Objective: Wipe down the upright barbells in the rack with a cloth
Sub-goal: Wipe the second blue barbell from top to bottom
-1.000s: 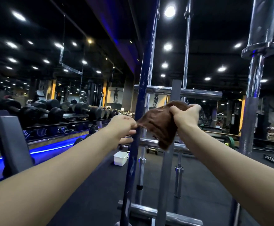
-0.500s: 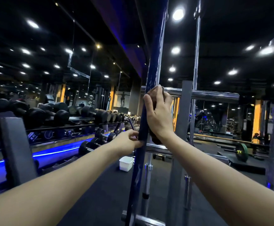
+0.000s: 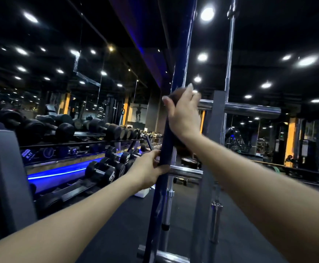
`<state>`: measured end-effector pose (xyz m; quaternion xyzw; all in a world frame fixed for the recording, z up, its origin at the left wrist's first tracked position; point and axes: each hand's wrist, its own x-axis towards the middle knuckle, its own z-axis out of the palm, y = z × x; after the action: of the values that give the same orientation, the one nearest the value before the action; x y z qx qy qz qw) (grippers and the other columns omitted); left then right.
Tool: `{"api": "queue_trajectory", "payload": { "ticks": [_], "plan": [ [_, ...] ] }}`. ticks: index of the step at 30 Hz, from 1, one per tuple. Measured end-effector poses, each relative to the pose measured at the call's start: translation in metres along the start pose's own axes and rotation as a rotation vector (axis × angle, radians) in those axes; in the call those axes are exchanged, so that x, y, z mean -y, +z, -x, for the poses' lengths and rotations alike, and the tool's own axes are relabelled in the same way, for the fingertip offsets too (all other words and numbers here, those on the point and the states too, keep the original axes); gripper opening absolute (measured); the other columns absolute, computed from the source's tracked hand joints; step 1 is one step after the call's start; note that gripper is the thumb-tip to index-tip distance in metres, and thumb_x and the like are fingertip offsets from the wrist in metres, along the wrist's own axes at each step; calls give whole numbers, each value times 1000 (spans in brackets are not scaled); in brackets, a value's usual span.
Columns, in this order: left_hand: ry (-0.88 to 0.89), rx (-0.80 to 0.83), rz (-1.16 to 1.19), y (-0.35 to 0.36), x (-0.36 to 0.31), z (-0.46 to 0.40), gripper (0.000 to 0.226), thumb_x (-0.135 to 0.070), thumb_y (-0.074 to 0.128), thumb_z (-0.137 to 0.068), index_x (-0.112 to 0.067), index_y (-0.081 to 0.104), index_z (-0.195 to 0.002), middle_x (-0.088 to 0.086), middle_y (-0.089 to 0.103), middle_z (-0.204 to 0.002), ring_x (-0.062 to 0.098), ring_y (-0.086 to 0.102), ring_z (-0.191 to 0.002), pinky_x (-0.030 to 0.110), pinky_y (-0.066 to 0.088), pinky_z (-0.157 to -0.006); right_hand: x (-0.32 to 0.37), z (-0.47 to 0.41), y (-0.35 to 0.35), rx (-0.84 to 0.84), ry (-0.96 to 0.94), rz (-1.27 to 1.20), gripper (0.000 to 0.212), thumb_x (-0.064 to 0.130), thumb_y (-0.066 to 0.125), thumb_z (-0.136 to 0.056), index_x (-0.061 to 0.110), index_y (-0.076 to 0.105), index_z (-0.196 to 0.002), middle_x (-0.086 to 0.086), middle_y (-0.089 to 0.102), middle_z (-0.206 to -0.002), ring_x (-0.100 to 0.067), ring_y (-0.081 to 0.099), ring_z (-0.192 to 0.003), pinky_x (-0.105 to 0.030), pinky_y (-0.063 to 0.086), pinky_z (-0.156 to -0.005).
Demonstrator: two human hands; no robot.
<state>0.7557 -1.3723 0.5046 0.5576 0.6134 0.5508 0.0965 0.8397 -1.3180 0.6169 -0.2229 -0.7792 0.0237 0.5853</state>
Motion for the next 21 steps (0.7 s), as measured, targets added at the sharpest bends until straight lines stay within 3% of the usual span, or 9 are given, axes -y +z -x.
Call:
{"api": "queue_trajectory", "payload": {
  "ticks": [3,8,11,13,16,17,21],
  "plan": [
    [9,12,1,-5,6,-5,24,-16,63,-89,-34,53,-102,-5,63,-88,22,65,-94,43,53,-88,16,-37,-6,-36,18,-16,78,45,45,-96,5,5,-150,-16,21,-147,-37,46,-121,-38,41,-81],
    [11,-10,-23,-8,14,-11,24,-23,70,-82,-36,54,-95,4,68,-99,27,66,-97,48,53,-87,-11,31,27,-25,18,-27,77,44,46,-96,7,6,-150,-14,25,-142,-35,44,-122,-46,45,-87],
    [33,-26,-61,-8,9,-8,28,-18,69,-85,-26,57,-109,5,68,-107,24,64,-101,45,53,-88,-17,53,30,58,46,5,78,42,47,-96,6,4,-150,-14,24,-142,-34,42,-123,-47,43,-91],
    [36,-29,-111,-8,4,-6,36,-16,66,-87,-20,56,-121,4,66,-109,23,62,-102,39,53,-87,-12,44,24,89,34,-29,77,40,49,-96,6,5,-150,-15,25,-141,-35,44,-121,-43,43,-89],
    [40,-23,-138,-9,2,-2,35,-18,65,-88,-19,56,-122,-5,63,-95,13,60,-85,14,48,-64,7,-6,7,50,50,-105,78,40,51,-96,5,7,-149,-15,25,-142,-31,44,-120,-29,33,-81],
    [42,-19,-131,-10,2,-2,32,-18,64,-89,-19,57,-119,-7,61,-90,10,59,-79,12,47,-60,13,-23,2,33,61,-111,77,40,50,-96,5,6,-149,-15,24,-143,-31,44,-120,-27,32,-80],
    [38,-20,-92,-10,10,-5,23,-20,65,-89,-23,55,-110,-6,63,-87,19,63,-87,33,54,-81,7,-10,9,-16,4,-119,73,38,50,-96,8,9,-149,-14,27,-141,-25,47,-112,-31,38,-80]
  ]
}}
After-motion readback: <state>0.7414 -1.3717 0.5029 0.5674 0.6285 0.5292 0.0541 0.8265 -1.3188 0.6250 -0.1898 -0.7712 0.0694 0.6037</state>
